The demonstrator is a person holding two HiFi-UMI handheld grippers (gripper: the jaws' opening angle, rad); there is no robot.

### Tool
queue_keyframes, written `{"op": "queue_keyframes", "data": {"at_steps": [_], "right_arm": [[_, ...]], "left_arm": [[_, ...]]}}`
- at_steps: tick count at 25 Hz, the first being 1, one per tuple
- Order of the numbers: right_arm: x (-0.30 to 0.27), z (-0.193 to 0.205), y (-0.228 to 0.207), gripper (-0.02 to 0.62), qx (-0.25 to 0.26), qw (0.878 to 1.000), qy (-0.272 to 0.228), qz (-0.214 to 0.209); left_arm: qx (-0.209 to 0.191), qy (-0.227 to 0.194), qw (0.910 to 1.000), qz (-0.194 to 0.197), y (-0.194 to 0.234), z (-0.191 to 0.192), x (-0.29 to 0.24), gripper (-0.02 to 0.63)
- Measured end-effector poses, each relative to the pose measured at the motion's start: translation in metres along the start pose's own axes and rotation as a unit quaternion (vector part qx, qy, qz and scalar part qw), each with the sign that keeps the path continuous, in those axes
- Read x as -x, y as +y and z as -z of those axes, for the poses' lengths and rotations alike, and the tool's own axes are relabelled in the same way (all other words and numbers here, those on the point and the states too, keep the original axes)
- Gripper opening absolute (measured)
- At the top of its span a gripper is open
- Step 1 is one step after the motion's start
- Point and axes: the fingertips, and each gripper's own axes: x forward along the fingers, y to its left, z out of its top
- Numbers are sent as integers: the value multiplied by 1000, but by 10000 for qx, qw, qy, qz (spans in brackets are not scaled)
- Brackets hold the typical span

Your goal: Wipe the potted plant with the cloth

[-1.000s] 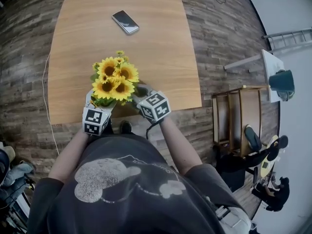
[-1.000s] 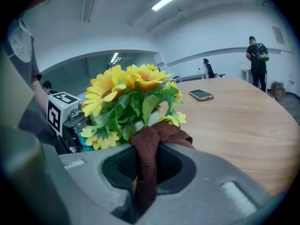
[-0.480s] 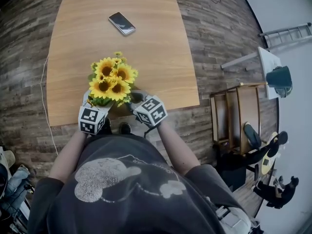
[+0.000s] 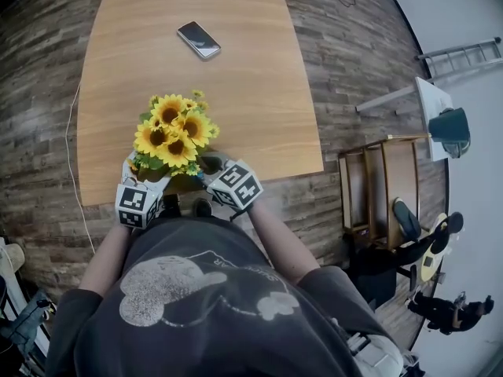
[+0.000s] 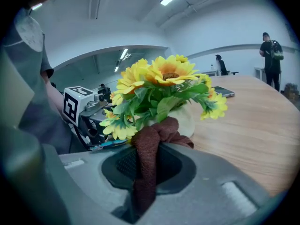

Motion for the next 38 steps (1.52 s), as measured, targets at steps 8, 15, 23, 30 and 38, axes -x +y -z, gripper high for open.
{"op": "queue_keyframes", "data": {"at_steps": [8, 15, 23, 30, 38], "right_arm": [[-27, -18, 23, 49, 66, 9994, 2, -350], [-4, -8, 8, 49, -155, 9998, -105, -103], [63, 8, -66, 49, -697, 9912, -375, 1064], [68, -16, -119, 49, -684, 9804, -553, 1763], [16, -55, -155, 49, -518, 9860, -423, 1531]], "left_arm": [[211, 47, 9993, -295, 33, 12, 12, 437], [126, 80, 9995, -287, 38, 11, 3, 452], [66, 40, 9998, -182, 29, 3, -19, 458], [-8, 45, 10000, -49, 33, 0, -19, 413], [-407, 93, 9964, 732, 33, 2, -23, 410]]}}
